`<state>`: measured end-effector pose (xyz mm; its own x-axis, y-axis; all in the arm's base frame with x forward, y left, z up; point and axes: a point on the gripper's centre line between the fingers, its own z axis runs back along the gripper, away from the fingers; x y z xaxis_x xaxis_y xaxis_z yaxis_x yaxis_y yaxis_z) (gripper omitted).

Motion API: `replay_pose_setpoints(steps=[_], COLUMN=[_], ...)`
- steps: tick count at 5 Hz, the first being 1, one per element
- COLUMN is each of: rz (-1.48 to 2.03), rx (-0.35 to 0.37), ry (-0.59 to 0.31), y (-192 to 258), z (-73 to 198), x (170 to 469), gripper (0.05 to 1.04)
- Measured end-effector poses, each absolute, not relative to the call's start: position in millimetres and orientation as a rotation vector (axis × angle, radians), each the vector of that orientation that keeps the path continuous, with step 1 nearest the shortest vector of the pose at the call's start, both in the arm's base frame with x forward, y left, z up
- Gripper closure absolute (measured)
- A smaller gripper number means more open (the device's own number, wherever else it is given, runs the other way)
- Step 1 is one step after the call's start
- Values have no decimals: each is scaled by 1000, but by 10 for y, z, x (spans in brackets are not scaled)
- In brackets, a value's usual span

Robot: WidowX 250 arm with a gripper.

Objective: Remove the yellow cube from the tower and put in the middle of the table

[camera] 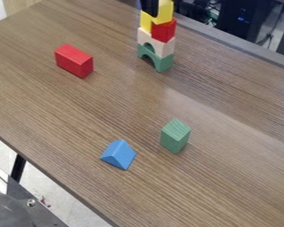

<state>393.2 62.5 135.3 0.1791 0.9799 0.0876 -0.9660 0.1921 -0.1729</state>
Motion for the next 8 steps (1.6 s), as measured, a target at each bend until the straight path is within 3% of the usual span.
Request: replay_pose_setpoints(steps=[1, 2, 4, 6, 8], rz=[1379, 1382, 1387, 1399, 1399], rx=[-60, -58, -75, -145, -132], ry=[-150, -144, -147, -205, -191], y=[619, 616, 604, 583, 591], z=[1187, 1168, 1253, 1676, 1638], x=[3910, 3908, 3945, 4117, 4143], gripper=[417, 501, 502, 502, 502])
